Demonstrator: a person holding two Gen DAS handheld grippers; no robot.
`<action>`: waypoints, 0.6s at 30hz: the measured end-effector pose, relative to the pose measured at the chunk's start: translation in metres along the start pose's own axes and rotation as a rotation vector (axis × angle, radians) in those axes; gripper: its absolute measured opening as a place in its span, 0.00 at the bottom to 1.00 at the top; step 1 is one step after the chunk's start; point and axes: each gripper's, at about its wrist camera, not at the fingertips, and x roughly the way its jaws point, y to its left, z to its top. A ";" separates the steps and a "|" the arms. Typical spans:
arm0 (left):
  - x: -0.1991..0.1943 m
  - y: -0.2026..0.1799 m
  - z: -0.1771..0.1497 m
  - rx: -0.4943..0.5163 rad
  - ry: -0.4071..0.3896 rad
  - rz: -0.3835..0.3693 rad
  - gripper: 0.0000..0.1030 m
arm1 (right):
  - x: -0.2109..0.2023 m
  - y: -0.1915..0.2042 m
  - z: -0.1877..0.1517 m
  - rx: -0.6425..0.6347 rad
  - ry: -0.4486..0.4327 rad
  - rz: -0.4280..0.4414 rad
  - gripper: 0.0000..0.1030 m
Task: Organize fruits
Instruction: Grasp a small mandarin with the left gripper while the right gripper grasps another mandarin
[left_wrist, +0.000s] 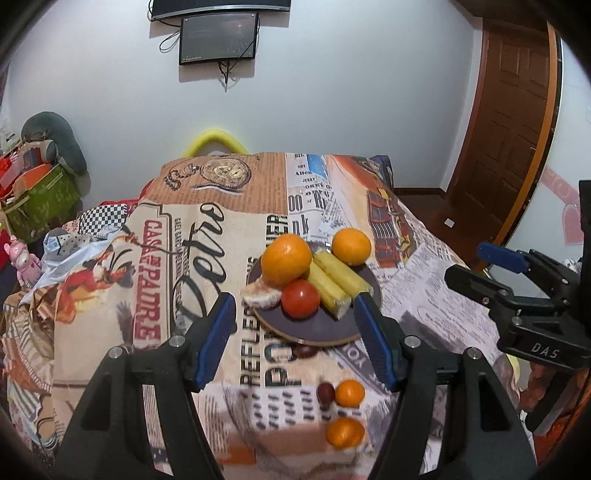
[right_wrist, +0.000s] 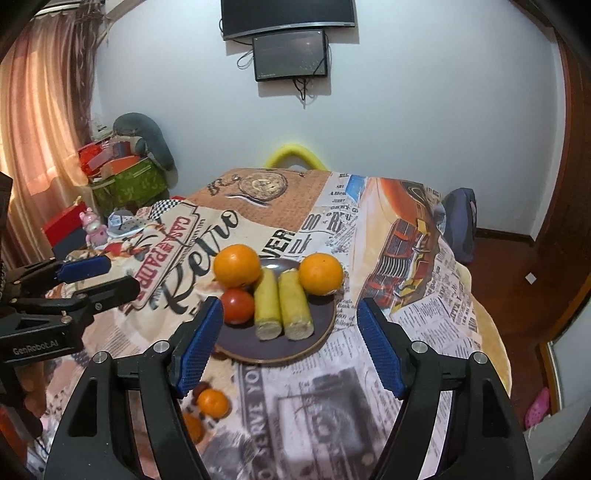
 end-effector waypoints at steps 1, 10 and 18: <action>-0.003 -0.001 -0.004 0.003 0.003 0.001 0.64 | -0.003 0.002 -0.002 -0.003 -0.001 -0.001 0.70; -0.003 -0.008 -0.042 -0.008 0.079 -0.019 0.64 | -0.013 0.015 -0.027 -0.016 0.027 -0.007 0.70; 0.021 -0.021 -0.081 -0.016 0.181 -0.049 0.64 | -0.010 0.013 -0.046 -0.003 0.072 -0.016 0.70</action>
